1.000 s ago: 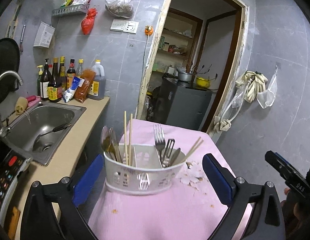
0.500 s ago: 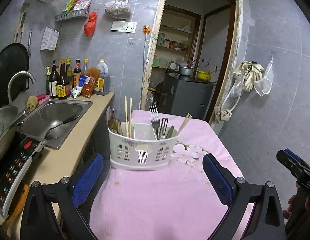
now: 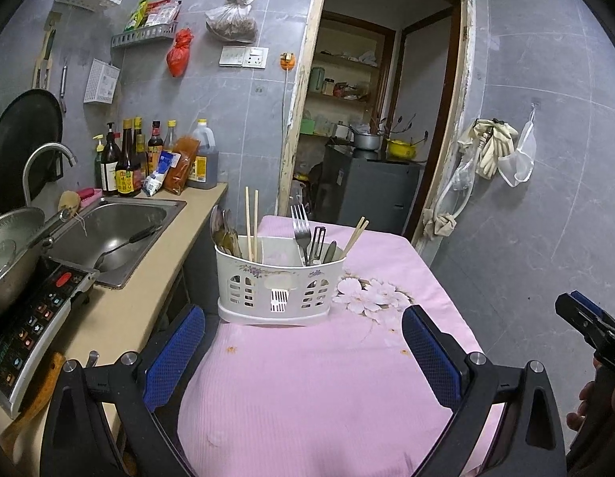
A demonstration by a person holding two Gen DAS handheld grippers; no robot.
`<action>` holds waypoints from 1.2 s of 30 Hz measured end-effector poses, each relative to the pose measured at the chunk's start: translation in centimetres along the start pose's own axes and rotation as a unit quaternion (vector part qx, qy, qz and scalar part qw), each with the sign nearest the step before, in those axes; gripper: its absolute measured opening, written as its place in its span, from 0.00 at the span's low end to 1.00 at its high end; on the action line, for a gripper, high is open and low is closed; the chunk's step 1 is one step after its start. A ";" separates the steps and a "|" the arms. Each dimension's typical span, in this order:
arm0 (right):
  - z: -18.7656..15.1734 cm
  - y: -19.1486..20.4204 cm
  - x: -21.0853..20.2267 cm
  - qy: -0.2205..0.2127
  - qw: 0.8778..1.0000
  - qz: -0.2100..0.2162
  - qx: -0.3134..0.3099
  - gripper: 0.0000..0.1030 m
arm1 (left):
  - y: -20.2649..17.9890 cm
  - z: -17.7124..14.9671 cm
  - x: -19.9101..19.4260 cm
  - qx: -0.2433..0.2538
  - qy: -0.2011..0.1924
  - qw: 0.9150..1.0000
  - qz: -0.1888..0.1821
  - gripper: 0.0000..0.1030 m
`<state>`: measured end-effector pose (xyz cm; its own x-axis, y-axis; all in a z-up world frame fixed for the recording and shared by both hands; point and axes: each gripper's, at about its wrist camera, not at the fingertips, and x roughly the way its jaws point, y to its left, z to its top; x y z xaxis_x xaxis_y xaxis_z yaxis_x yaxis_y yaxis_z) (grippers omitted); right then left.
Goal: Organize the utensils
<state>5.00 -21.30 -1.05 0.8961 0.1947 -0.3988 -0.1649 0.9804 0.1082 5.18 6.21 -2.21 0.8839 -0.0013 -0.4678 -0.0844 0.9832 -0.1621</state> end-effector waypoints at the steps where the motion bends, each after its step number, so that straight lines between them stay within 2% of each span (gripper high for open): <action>1: 0.0 0.0 -0.1 0.000 1.000 0.000 0.000 0.98 | 0.0 0.0 0.0 0.000 0.000 1.000 0.000 0.97; 36: 0.1 -0.1 -0.2 0.001 1.000 0.000 0.001 0.98 | 0.2 -0.1 0.1 -0.001 0.002 1.000 0.001 0.97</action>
<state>4.88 -21.47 -0.91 0.8952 0.1945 -0.4011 -0.1641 0.9804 0.1093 5.18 6.44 -2.33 0.8819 0.0004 -0.4715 -0.0870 0.9829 -0.1620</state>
